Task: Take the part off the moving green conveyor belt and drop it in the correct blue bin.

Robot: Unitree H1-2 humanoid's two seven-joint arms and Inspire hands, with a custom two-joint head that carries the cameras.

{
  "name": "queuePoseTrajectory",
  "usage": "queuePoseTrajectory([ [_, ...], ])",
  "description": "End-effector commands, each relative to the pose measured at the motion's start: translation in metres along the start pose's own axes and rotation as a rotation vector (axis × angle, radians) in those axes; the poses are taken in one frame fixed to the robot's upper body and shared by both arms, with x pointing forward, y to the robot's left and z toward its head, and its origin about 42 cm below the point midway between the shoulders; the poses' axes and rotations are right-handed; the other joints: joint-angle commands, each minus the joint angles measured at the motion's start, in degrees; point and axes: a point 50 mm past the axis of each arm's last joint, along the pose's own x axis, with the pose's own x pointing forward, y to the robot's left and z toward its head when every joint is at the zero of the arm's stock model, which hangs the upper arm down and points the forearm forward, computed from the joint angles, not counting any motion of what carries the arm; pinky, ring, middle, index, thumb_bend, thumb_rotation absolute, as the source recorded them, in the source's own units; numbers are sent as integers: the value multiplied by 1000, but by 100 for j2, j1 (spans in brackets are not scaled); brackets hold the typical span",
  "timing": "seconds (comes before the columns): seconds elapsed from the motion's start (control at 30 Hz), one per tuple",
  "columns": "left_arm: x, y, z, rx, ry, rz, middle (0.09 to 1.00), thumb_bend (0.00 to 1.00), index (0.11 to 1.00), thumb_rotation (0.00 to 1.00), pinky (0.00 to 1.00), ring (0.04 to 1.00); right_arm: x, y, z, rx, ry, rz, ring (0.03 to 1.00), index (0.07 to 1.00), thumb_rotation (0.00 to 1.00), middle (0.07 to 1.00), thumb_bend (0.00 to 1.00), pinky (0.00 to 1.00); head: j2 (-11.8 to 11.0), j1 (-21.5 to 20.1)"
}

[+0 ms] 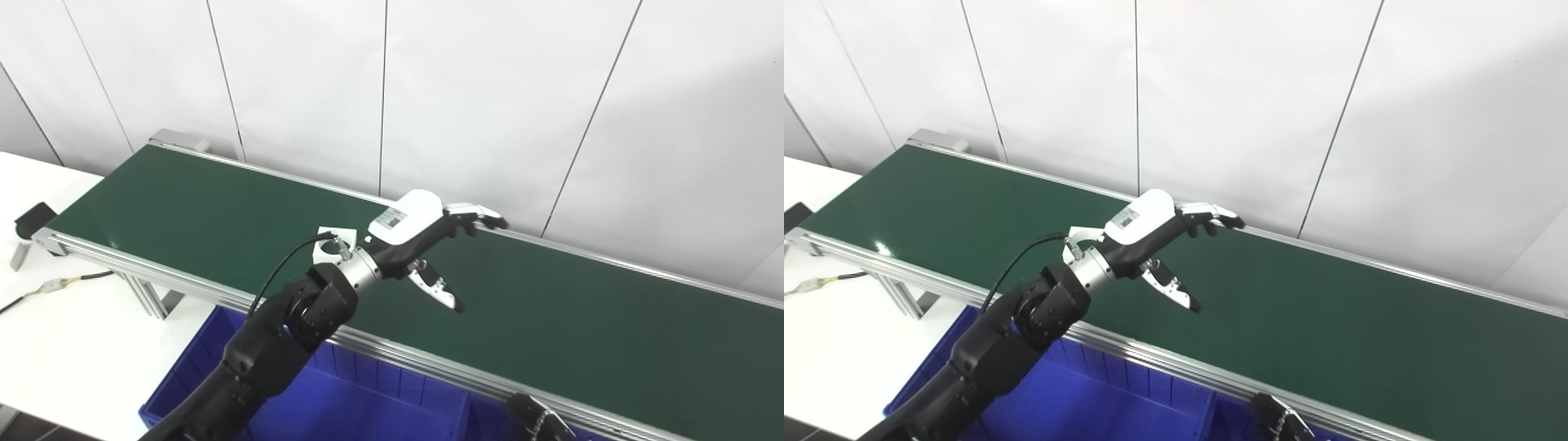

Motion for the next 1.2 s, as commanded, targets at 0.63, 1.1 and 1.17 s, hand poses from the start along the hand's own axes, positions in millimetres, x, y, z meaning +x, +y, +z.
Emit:
queuePoseTrajectory([
  [0.63, 70, 39, -74, 215, 215, -72, 812, 945, 808, 127, 557, 714, 8, 14, 12, -18, -82, 3, 788, 788, 88, 792, 838, 736, 11, -172],
  [1.1, 67, 21, -92, 285, 331, -225, 896, 992, 865, 208, 670, 835, 6, 17, 12, -32, -81, -2, 786, 782, 86, 794, 837, 725, 66, -267],
  [1.17, 66, 16, -94, 293, 343, -260, 906, 991, 871, 217, 692, 853, 6, 18, 12, -23, -83, -3, 785, 782, 81, 793, 840, 723, 84, -289],
])
